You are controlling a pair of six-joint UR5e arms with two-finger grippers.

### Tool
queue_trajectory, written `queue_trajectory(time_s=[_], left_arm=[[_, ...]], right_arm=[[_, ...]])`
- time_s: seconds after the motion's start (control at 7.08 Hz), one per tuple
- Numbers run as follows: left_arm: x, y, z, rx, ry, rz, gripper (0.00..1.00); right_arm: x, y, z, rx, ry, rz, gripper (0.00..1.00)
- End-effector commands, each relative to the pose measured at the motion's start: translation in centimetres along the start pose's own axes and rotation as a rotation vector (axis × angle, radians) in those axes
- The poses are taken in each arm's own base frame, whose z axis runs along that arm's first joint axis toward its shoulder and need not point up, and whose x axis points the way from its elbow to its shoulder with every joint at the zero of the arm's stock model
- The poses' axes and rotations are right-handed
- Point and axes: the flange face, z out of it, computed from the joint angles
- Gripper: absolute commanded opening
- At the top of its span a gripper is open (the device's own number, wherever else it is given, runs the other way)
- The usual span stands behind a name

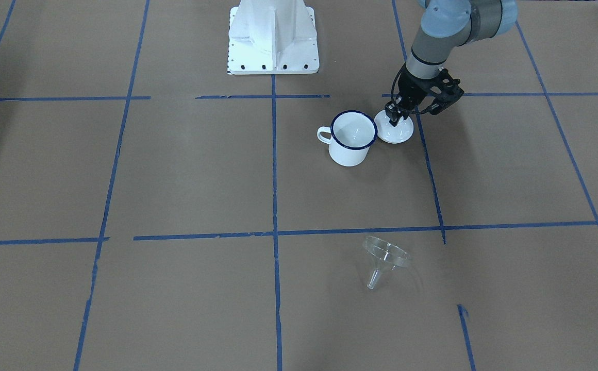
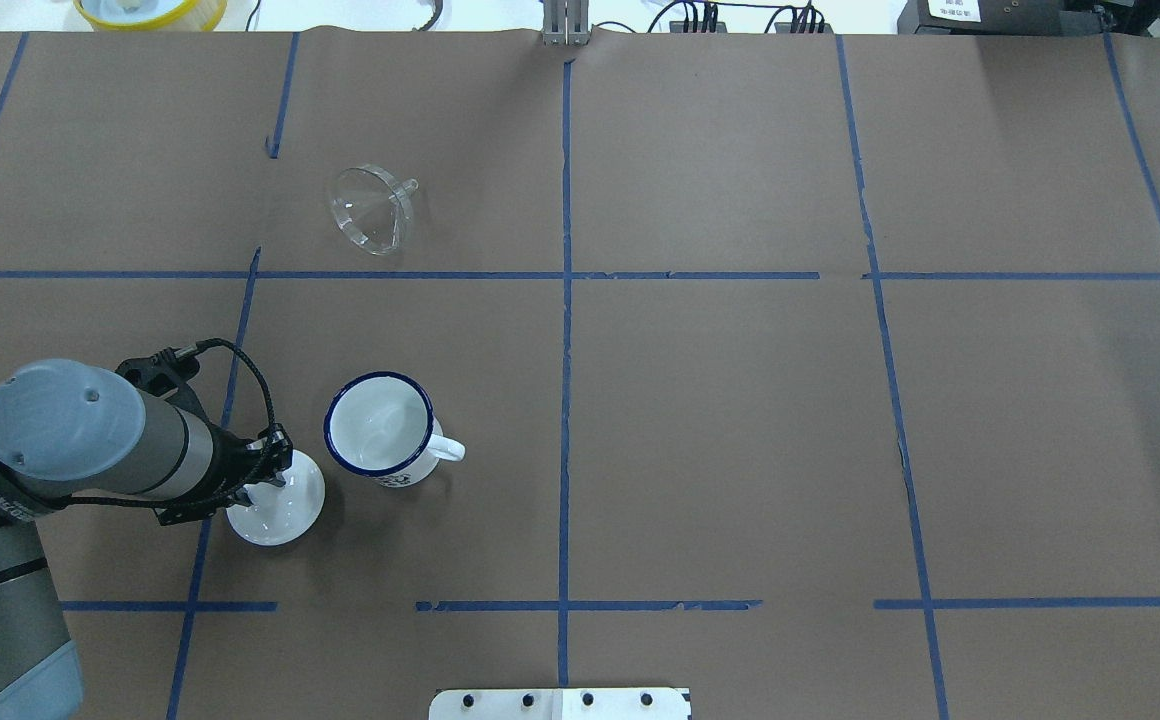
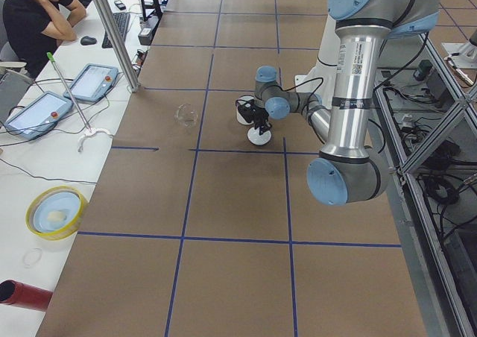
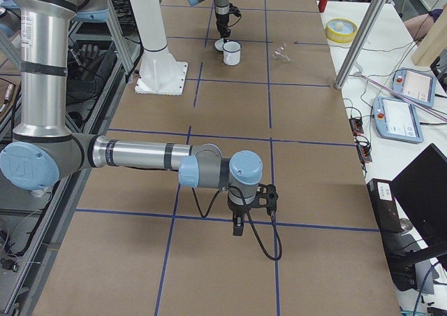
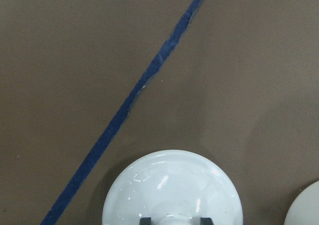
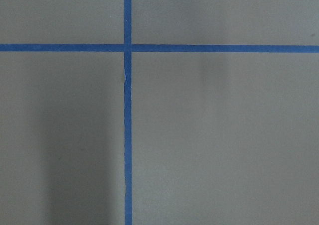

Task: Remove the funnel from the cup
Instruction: 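Lift the white lid with the left gripper and carry it over the mug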

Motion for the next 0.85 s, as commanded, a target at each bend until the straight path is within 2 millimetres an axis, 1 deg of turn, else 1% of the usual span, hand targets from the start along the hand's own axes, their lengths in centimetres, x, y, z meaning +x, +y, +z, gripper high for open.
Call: queue_trajectory(time_s=[0.0, 0.14, 0.28, 0.42, 0.71], left_arm=[[0.0, 0.4, -5.4, 0.019, -0.023, -0.028, 0.0], [-0.3, 1.0, -8.0, 0.026, -0.043, -0.038, 0.0], [-0.1, 0.6, -10.8, 0.041, -0.02, -0.053, 0.0], [1.0, -0.1, -13.0, 0.059, 0.007, -0.073, 0.0], [6.2, 0.7, -13.7, 0.063, 0.006, -0.076, 0.0]], right_arm=[[0.0, 0.0, 0.0, -0.001, 0.0, 0.001, 1.0], [0.0, 0.0, 0.0, 0.0, 0.0, 0.0, 1.0], [0.0, 0.0, 0.0, 0.0, 0.0, 0.0, 1.0], [0.0, 0.0, 0.0, 0.0, 0.0, 0.0, 1.0], [0.0, 0.0, 0.0, 0.0, 0.0, 0.0, 1.0]])
